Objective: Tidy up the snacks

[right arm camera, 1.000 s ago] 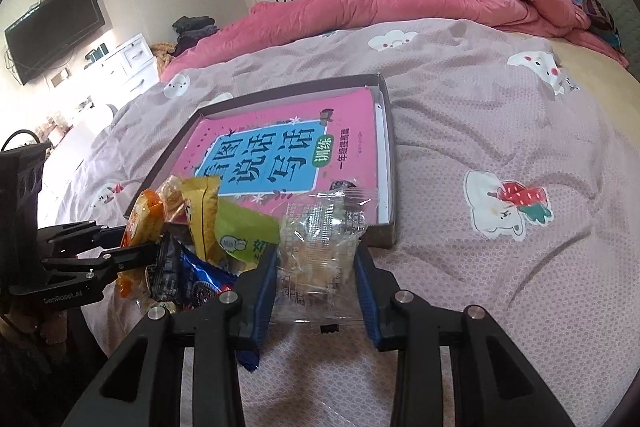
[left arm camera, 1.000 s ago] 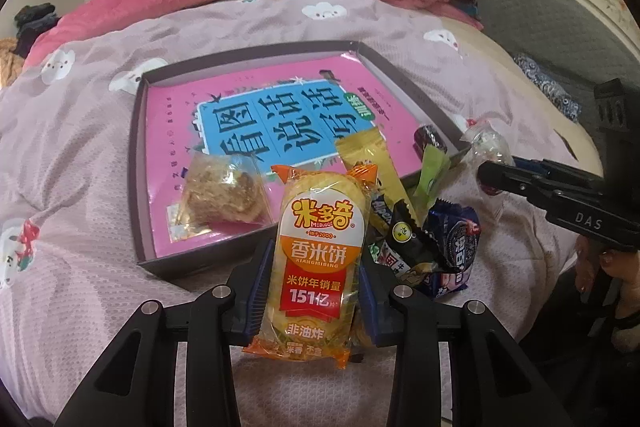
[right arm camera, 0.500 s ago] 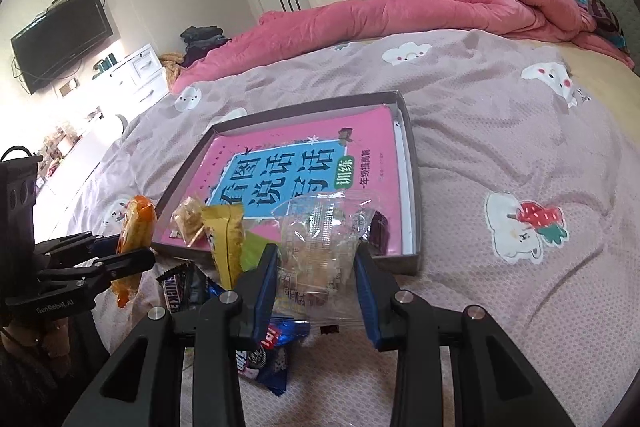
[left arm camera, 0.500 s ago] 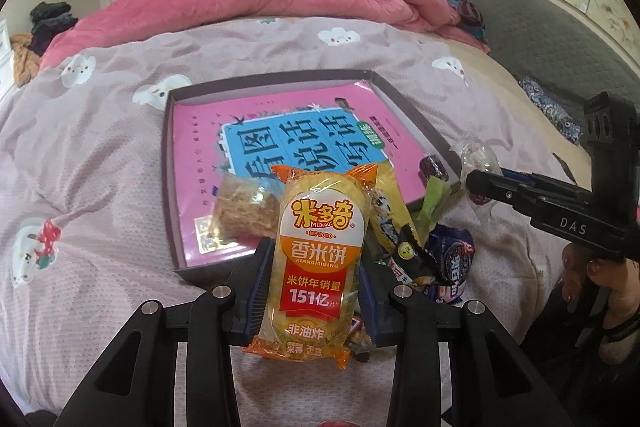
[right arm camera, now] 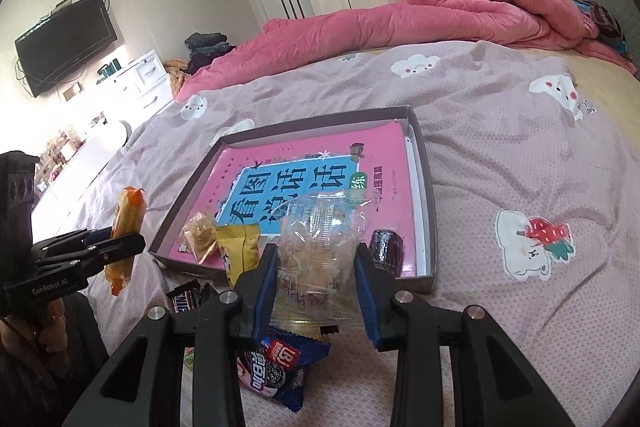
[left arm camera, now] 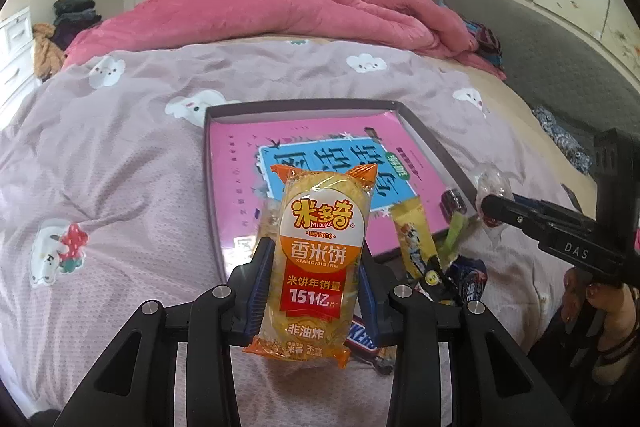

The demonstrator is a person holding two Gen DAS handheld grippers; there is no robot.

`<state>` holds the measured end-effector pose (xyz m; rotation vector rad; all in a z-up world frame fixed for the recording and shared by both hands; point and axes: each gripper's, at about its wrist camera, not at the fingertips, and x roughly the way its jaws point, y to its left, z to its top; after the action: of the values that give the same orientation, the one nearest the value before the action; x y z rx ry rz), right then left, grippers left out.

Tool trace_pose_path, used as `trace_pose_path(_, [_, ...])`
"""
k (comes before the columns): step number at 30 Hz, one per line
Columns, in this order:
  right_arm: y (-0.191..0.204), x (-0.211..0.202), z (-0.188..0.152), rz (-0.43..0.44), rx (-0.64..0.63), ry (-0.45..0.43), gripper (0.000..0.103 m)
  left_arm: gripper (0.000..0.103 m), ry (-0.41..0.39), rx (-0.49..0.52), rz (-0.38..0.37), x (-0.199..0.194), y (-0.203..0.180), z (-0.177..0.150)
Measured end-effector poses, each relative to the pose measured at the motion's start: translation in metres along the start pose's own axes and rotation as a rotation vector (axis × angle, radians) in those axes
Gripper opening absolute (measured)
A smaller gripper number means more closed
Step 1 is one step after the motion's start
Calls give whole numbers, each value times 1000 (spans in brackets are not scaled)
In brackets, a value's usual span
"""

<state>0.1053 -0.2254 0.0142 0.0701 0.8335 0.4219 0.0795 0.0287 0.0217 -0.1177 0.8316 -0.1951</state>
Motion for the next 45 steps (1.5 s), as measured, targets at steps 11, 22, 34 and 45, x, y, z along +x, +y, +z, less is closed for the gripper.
trace_pose_path(11, [1, -4, 8, -6, 18, -51, 37, 40, -60, -45, 19, -8, 11, 10])
trace_pose_path(22, [-8, -5, 14, -25, 55, -78, 37, 40, -115, -91, 30, -8, 18, 19])
trace_pose_path(34, [-15, -3, 16, -42, 76, -88, 37, 40, -45, -139, 139, 31, 43, 15])
trace_pose_path(45, [-20, 4, 22, -47, 79, -92, 37, 38, -15, -51, 238, 57, 32, 15])
